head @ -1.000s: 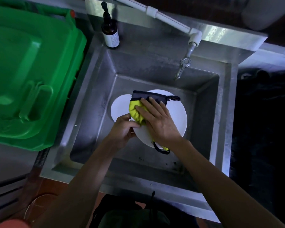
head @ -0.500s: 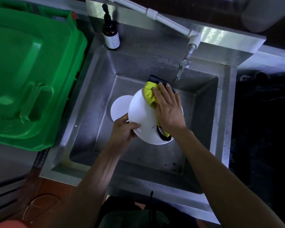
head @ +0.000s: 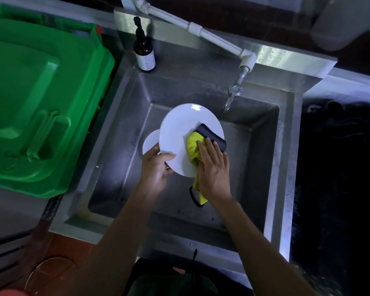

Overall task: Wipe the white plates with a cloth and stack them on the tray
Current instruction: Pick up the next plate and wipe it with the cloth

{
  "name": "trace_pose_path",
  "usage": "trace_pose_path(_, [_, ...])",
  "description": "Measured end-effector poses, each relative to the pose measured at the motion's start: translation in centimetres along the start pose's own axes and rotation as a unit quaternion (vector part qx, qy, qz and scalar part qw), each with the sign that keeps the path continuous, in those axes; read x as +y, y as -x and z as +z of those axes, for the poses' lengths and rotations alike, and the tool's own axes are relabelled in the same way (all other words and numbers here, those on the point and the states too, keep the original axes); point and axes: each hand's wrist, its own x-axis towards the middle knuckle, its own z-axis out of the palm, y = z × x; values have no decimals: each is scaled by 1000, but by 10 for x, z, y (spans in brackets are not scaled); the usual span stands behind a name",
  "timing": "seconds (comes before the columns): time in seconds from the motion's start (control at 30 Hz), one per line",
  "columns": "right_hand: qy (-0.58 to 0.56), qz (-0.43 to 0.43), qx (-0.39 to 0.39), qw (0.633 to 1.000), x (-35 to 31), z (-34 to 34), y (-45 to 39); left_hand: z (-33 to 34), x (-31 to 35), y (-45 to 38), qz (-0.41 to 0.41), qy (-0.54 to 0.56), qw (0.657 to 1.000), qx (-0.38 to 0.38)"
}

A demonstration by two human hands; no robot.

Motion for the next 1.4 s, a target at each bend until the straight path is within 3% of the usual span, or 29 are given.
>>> trace_pose_path(0.5, [-47, -88, -20, 995, -28, 14, 21, 1, 3, 1, -15, 21, 999, 31])
trace_pose_path(0.67, [-42, -111, -56, 991, -30, 11, -3, -4, 4, 3, -15, 22, 1000, 3])
trace_pose_path(1.17, [36, -216, -50, 975, -29, -23, -76, -12, 2, 6, -21, 8, 999, -39])
trace_pose_path(1.4, [57, -145, -16, 988, -11, -25, -91, -11, 7, 9, 5, 8, 999, -35])
